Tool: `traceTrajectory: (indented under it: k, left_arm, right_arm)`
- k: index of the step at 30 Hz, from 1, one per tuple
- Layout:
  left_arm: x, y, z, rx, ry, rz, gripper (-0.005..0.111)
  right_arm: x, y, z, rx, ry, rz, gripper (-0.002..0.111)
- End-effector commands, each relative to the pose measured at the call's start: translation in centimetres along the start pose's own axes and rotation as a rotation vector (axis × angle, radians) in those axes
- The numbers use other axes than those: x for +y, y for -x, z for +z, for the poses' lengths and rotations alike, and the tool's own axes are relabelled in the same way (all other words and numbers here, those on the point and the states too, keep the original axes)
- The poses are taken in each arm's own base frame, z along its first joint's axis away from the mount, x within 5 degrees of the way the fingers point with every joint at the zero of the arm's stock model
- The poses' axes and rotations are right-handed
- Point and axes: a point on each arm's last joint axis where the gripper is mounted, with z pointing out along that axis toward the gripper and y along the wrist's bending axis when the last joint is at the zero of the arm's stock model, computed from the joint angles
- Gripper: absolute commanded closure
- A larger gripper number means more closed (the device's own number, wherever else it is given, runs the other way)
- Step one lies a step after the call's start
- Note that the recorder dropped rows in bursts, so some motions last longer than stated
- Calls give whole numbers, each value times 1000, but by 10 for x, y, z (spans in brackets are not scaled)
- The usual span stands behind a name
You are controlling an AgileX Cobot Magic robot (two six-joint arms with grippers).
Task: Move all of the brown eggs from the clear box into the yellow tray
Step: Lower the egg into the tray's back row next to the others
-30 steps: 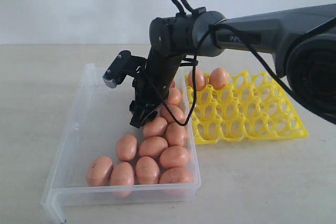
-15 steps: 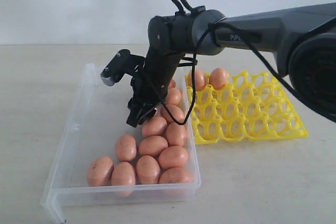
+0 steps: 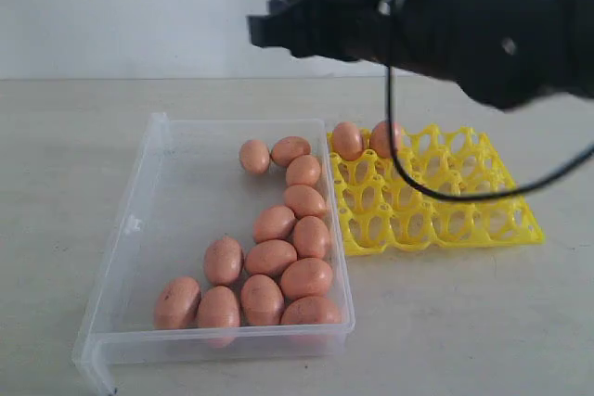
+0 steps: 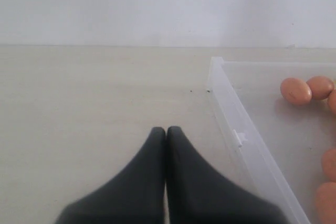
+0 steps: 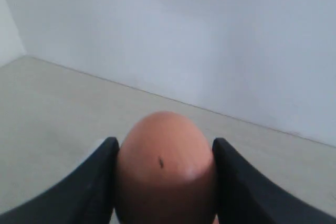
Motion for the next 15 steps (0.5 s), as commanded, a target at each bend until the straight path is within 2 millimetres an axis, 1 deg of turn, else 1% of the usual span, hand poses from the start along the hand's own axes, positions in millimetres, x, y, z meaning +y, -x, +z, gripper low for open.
traceTrajectory:
  k: [1, 3, 5, 6, 7, 8, 9, 11, 12, 13, 14, 15]
  left_arm:
    - [0, 0, 0, -5, -6, -3, 111]
    - [0, 0, 0, -5, -6, -3, 111]
    - [0, 0, 0, -5, -6, -3, 111]
    - [0, 0, 0, -5, -6, -3, 111]
    - [0, 0, 0, -5, -6, -3, 111]
    - [0, 0, 0, -5, -6, -3, 111]
    - [0, 0, 0, -5, -6, -3, 111]
    - [0, 0, 0, -5, -6, -3, 111]
    - [0, 0, 0, -5, -6, -3, 111]
    - [0, 0, 0, -5, -6, -3, 111]
    - [0, 0, 0, -5, -6, -3, 111]
    - [0, 0, 0, -5, -6, -3, 111]
  right_arm:
    - [-47, -16, -43, -236, -164, 192, 109]
    - [-66, -16, -62, -361, -177, 277, 109]
    - [-81, -18, -75, -429, -120, 291, 109]
    - [-88, -16, -79, -449, -59, 279, 109]
    - [-96, -15, -81, -428, 38, 227, 109]
    - [-118, -12, -82, -399, 104, 197, 109]
    - [-133, -10, -82, -372, 145, 180, 109]
    - [-166, -6, -79, -349, 214, 252, 109]
    - [-187, -4, -79, -363, 239, 269, 109]
    - [-207, -6, -74, -343, 233, 294, 109]
    - [-223, -6, -70, -325, 232, 314, 109]
    - [-237, -10, -63, -285, 243, 354, 109]
